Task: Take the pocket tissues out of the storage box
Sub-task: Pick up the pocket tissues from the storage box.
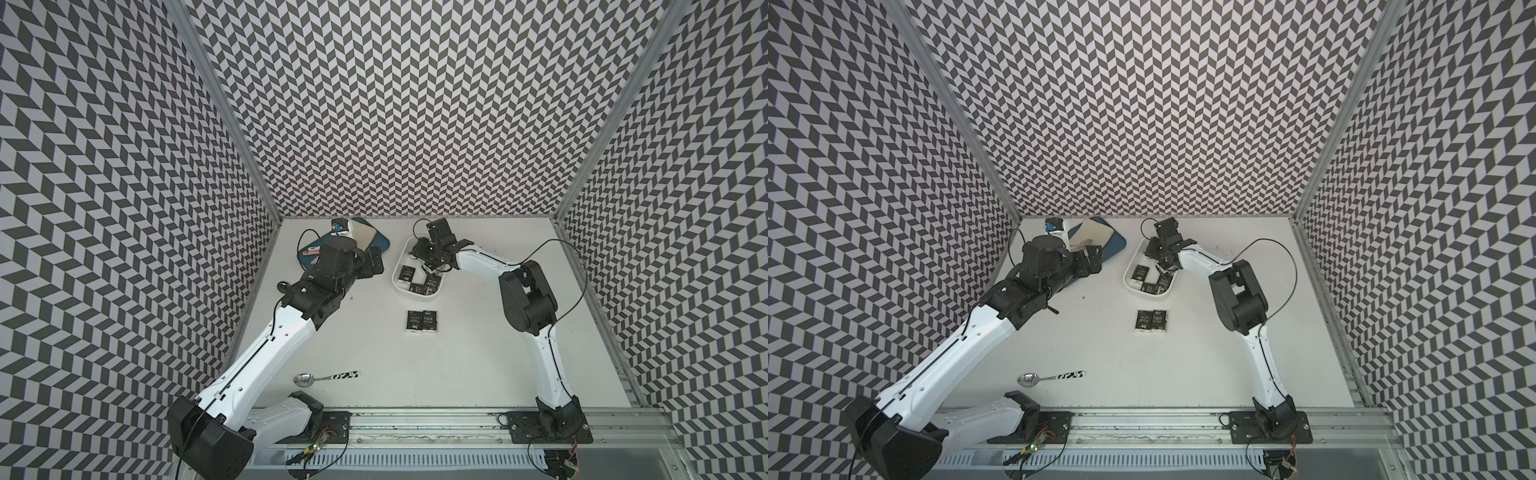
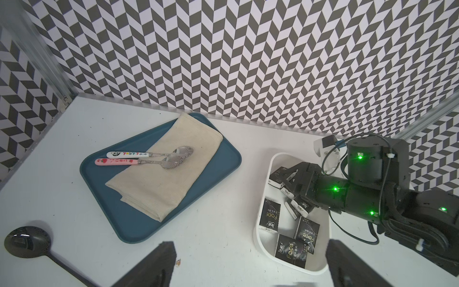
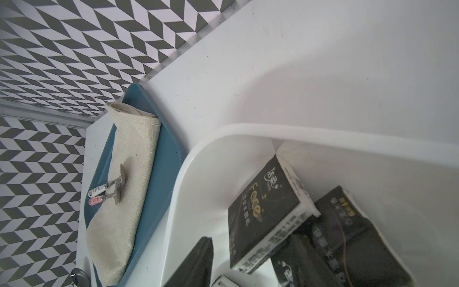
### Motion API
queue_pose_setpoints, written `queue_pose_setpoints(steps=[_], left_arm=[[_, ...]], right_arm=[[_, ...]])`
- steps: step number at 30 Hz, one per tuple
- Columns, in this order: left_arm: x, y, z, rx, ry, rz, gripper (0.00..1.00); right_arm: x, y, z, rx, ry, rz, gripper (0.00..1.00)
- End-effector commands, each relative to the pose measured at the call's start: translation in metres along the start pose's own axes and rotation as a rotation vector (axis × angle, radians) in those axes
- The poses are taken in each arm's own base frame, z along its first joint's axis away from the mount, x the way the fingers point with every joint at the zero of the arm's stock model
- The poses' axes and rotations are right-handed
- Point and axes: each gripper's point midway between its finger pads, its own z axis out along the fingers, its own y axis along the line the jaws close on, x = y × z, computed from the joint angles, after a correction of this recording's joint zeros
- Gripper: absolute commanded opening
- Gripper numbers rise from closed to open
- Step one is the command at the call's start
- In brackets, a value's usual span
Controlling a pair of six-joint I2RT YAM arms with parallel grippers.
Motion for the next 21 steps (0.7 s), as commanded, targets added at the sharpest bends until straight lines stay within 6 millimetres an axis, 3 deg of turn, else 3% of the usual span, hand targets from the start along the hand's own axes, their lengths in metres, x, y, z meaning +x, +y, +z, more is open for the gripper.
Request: queue_pose_setpoints(steps=[1, 10, 21], left_arm=[[-0.014, -0.001, -0.003, -0.007, -0.026, 0.01, 0.99], [-0.015, 0.005, -0.001, -0.032, -0.023, 0.013, 0.99], [-0.018, 0.008, -0.001, -0.042, -0.031, 0.032, 0.99]], right_arm=[[0.004, -0.017, 0.017, 0.045, 0.003, 0.017, 0.54], [0.008, -0.024, 0.034, 0.006, -0.001, 0.082, 0.44], [0.011, -0.023, 0.042, -0.045, 0.02, 0.067, 0.22]])
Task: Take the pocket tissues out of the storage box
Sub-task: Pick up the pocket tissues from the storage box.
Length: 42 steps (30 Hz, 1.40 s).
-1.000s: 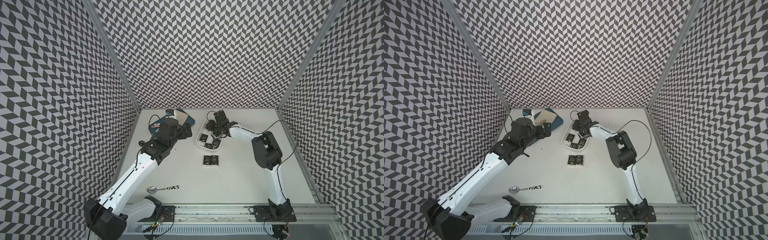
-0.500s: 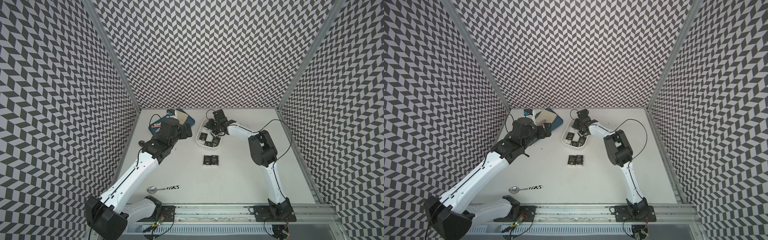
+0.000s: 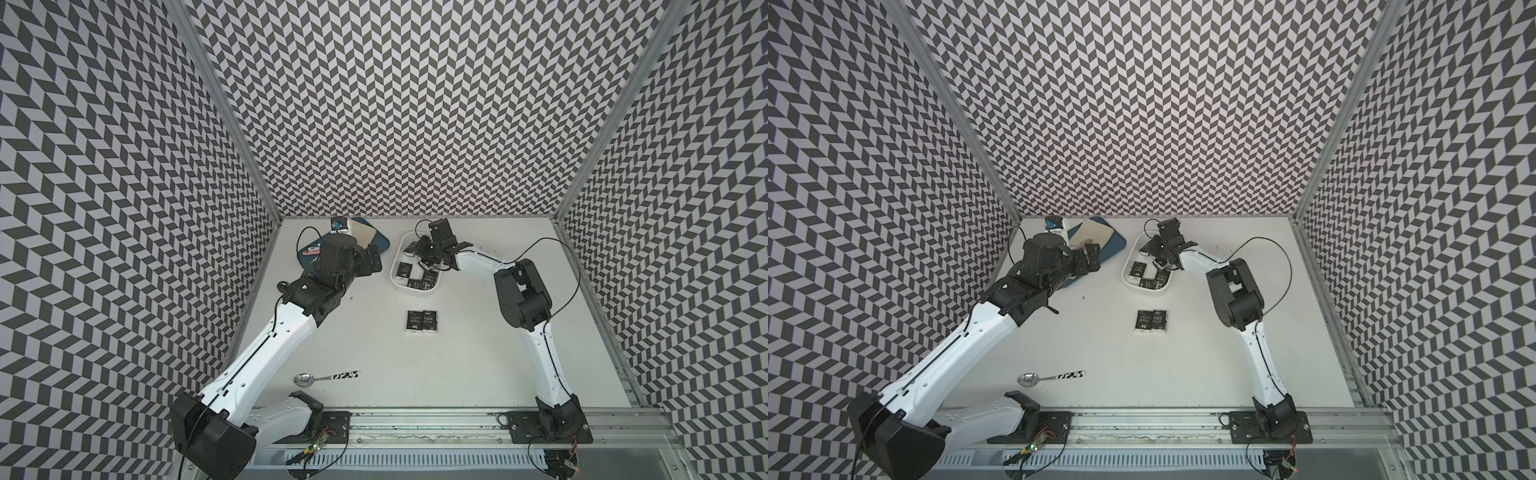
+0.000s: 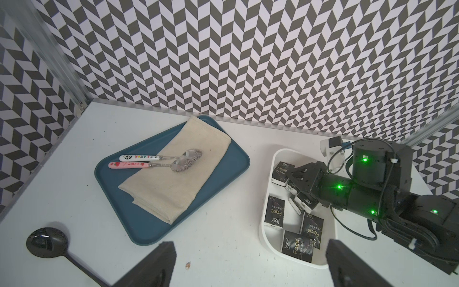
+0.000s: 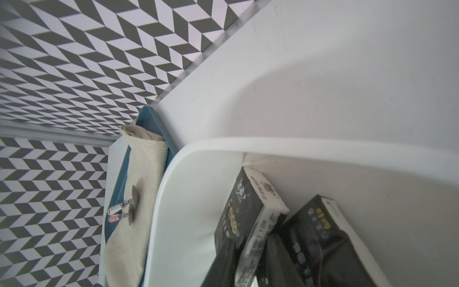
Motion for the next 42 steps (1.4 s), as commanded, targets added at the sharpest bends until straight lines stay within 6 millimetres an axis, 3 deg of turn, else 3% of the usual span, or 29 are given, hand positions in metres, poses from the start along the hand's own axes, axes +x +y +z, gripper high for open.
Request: queue_pose_setpoints(steps=[1, 9, 13, 18, 30, 36, 42], left_arm=[[-0.014, 0.0, -0.005, -0.003, -0.026, 0.008, 0.99], [-0.012, -0.001, -0.004, 0.004, -0.023, 0.001, 0.99], [-0.013, 0.0, -0.005, -0.001, -0.026, 0.002, 0.99], [-0.012, 0.001, -0.006, -0.003, -0.027, 0.001, 0.99], [-0.013, 0.001, -0.008, 0.002, -0.031, -0.009, 0.99], [-0.013, 0.0, -0.007, 0.006, -0.032, -0.01, 0.99], [-0.015, 0.001, -0.007, 0.002, -0.041, -0.007, 0.99]], right_arm=[[0.021, -0.027, 0.017, 0.048, 0.048, -0.012, 0.21], [0.014, -0.024, 0.009, 0.03, 0.033, -0.047, 0.07], [0.009, -0.014, 0.003, -0.011, 0.016, -0.076, 0.0], [-0.002, 0.005, -0.015, -0.072, -0.024, -0.102, 0.0], [-0.022, 0.033, -0.067, -0.153, -0.102, -0.161, 0.0], [-0.029, 0.031, -0.092, -0.166, -0.12, -0.167, 0.0], [-0.03, 0.016, -0.144, -0.133, -0.125, -0.214, 0.0]])
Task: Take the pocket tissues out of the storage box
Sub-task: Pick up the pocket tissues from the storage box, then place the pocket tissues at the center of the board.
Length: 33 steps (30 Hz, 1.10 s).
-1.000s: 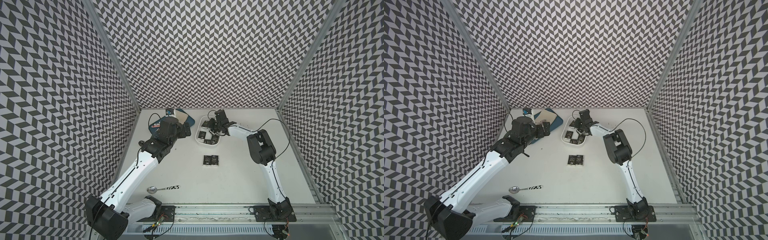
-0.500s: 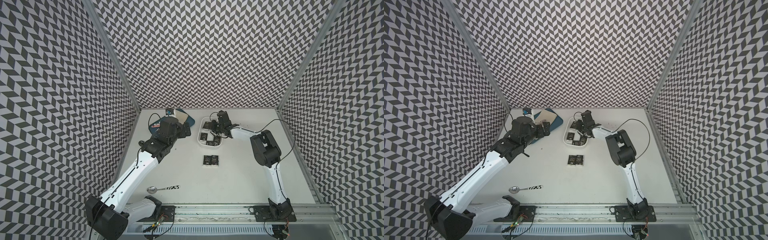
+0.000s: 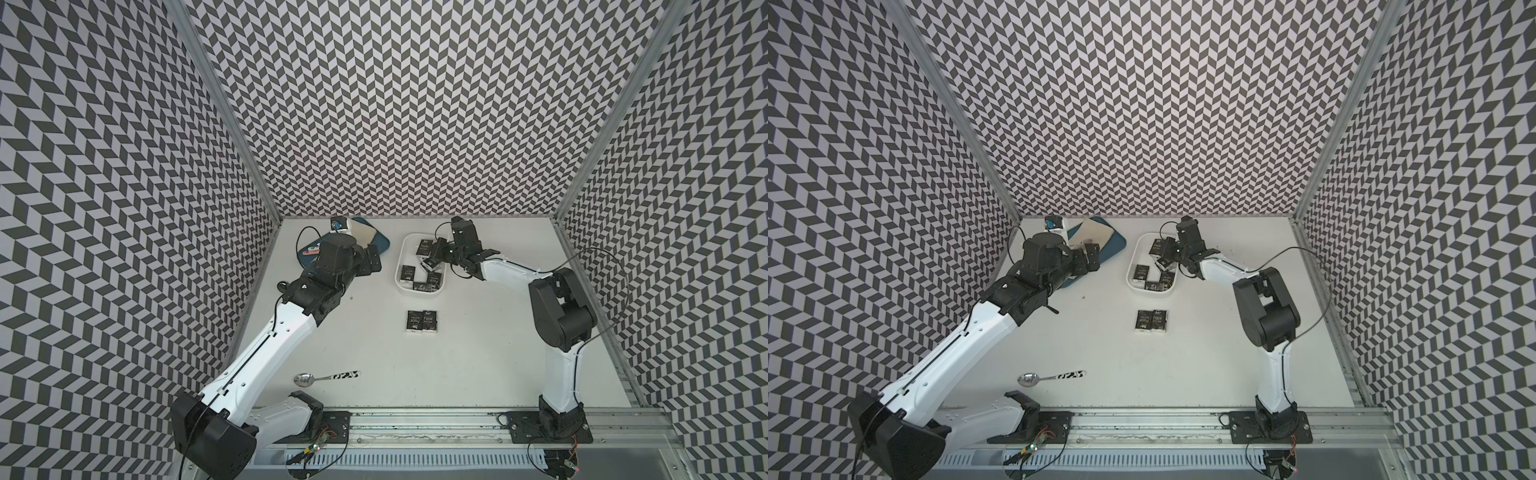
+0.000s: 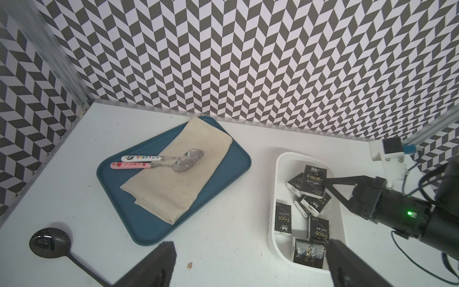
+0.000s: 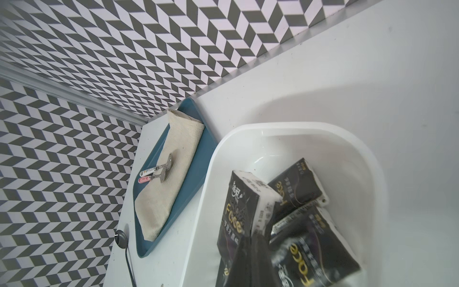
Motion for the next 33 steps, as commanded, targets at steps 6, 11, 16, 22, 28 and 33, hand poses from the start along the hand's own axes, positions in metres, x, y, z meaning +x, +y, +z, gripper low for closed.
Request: queue_pose_setpoints(steps=[6, 11, 16, 22, 28, 33], left_arm=[[-0.018, -0.006, -0.004, 0.03, -0.044, -0.012, 0.99], [-0.02, -0.009, -0.003, 0.047, -0.048, -0.01, 0.99], [-0.022, -0.012, -0.003, 0.059, -0.05, -0.014, 0.99], [-0.025, -0.017, -0.002, 0.082, -0.05, -0.024, 0.99], [-0.023, -0.017, -0.003, 0.083, -0.043, -0.022, 0.99], [-0.024, -0.016, -0.006, 0.081, -0.045, -0.041, 0.99]], right_arm=[[-0.001, -0.017, -0.091, 0.018, -0.038, -0.06, 0.0], [0.025, -0.038, -0.125, 0.063, -0.006, -0.066, 0.0], [0.084, -0.063, -0.136, 0.063, 0.11, -0.041, 0.0], [0.136, -0.077, -0.141, 0.047, 0.206, -0.038, 0.0], [0.174, -0.073, -0.138, 0.031, 0.297, -0.077, 0.0], [0.186, -0.073, -0.138, 0.013, 0.315, -0.083, 0.0]])
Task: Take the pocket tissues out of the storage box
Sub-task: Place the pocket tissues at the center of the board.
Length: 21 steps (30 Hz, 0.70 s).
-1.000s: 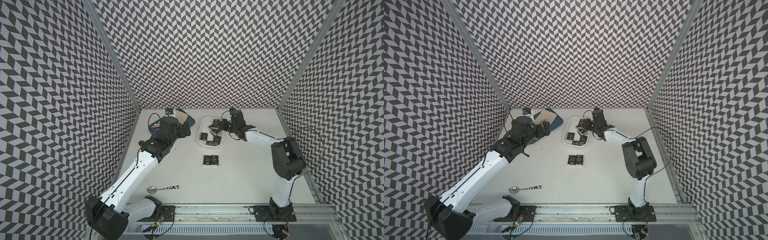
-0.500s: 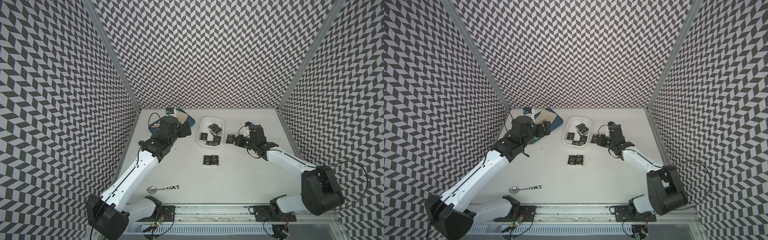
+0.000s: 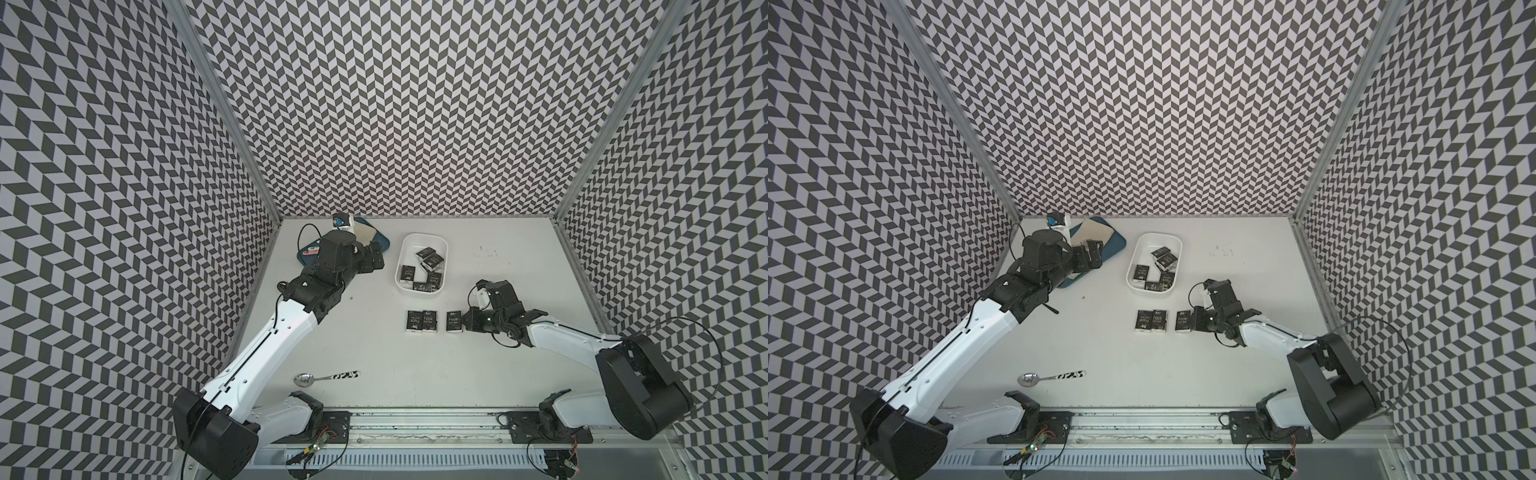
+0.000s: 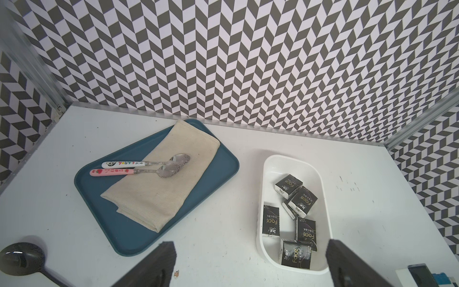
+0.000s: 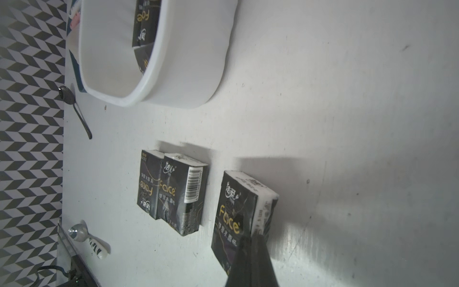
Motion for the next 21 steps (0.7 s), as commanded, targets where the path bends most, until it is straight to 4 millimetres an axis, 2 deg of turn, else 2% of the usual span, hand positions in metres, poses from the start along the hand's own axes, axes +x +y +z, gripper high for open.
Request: queue_pose_setpoints(steps=[1, 21], left_arm=[[-0.018, -0.005, -0.009, 0.021, -0.043, -0.035, 0.99], [-0.015, -0.005, -0.007, 0.025, -0.036, -0.037, 0.99]], right_arm=[[-0.003, 0.01, -0.001, -0.049, -0.027, -0.038, 0.0], [-0.002, 0.017, 0.024, -0.064, -0.014, -0.017, 0.01]])
